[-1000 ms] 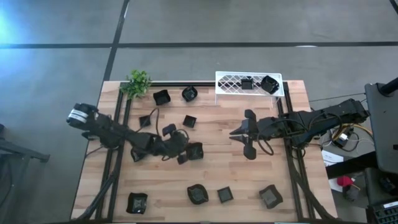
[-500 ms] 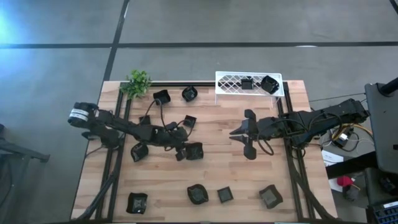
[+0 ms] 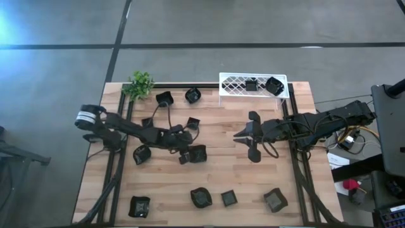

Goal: Pick & Place Mini shaped plates
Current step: Put the black distorted square plate on the shelf

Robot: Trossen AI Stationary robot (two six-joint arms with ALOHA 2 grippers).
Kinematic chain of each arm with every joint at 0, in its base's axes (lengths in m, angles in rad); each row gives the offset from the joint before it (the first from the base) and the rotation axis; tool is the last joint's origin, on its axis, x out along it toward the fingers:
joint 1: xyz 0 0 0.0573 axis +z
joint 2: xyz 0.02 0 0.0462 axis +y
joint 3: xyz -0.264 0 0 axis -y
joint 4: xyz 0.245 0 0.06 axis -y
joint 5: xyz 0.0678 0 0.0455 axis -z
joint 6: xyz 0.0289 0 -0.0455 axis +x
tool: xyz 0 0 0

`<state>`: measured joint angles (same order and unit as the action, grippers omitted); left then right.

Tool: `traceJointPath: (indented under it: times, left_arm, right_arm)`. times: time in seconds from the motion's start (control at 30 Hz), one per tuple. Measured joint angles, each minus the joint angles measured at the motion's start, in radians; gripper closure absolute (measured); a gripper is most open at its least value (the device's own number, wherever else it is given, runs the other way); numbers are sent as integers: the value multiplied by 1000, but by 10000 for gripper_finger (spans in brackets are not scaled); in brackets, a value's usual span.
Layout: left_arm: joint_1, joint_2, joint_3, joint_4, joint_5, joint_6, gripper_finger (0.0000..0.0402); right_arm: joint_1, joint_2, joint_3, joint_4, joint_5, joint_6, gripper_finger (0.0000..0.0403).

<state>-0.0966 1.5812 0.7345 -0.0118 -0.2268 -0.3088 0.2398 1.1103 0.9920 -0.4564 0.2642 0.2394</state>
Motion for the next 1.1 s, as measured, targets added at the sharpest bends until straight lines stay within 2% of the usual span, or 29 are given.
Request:
traceJointPath:
  times: [0.87, 0.97, 1.1]
  left_arm:
    - [3, 53, 9, 1, 74, -5, 315]
    - [2, 63, 16, 3, 88, -5, 333]
    - [3, 58, 18, 3, 92, -6, 388]
  right_arm:
    - [0, 0, 0, 10, 0, -8, 330]
    - [0, 0, 0, 17, 0, -11, 330]
    - [0, 0, 0, 20, 0, -15, 330]
